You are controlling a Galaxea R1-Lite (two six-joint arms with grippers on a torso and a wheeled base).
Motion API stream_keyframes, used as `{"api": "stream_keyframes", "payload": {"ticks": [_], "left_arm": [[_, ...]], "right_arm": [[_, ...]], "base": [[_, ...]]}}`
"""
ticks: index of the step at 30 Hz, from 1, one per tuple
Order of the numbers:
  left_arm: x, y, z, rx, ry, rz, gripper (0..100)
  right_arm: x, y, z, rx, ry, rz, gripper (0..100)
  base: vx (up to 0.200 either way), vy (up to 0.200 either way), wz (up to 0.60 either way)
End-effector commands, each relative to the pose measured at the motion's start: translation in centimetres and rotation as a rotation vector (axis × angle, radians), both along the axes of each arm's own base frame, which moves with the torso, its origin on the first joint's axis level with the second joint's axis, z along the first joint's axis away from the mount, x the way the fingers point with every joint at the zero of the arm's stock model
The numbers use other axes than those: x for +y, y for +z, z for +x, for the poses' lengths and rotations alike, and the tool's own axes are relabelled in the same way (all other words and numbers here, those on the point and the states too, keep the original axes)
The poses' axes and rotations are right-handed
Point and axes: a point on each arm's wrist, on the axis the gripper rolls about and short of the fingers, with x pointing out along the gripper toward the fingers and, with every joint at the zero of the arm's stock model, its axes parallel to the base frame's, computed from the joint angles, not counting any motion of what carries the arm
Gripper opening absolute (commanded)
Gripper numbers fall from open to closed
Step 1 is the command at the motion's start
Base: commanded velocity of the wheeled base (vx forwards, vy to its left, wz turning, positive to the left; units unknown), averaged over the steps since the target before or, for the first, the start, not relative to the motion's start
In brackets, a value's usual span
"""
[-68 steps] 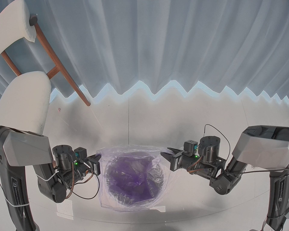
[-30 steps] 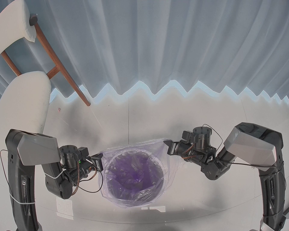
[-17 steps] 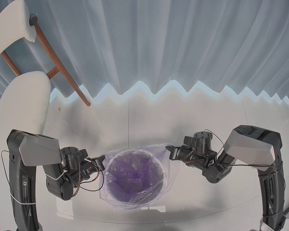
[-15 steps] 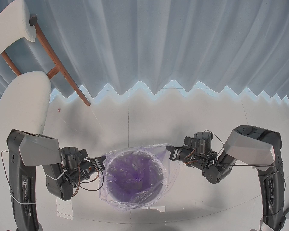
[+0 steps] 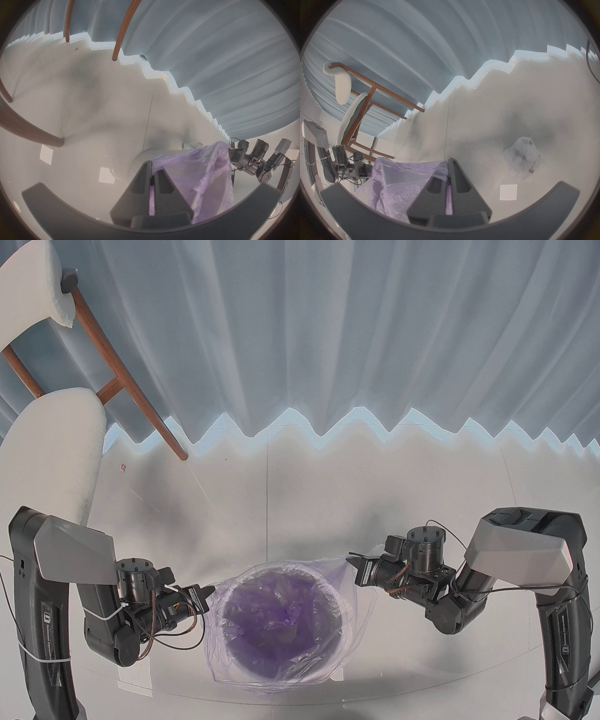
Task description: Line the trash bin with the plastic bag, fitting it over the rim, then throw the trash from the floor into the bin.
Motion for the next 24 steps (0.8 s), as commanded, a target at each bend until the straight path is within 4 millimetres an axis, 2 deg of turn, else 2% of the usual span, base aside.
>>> {"api": "stream_keyframes", "payload": {"ticks": [1,4,12,18,24], "left_arm": [[0.5,-0.2,-0.4,0.024,0.019,0.003,0],[1.3,-0.4,-0.5,0.037,0.035,0.000,0],[1.5,-0.1,-2.0,0.086,0.023,-0.030,0],[1.5,0.9,-2.0,0.121,0.094,-0.155,0],[1.0,0.3,-2.3,0.138,0.106,-0.133,0]], "right_arm": [[-0.5,0.1,-1.4,0.012,-0.001,-0.004,0],[-0.5,-0.2,-1.6,0.026,-0.002,-0.003,0],[-0.5,-0.1,-2.0,0.090,-0.041,0.095,0],[-0.2,-0.4,-1.9,0.097,-0.047,0.133,0],[-0.1,-0.1,-2.0,0.080,-0.045,0.143,0]], "base": [[0.000,0.000,0.00],[0.000,0.000,0.00],[0.000,0.000,0.00],[0.000,0.000,0.00],[0.000,0.000,0.00]]}}
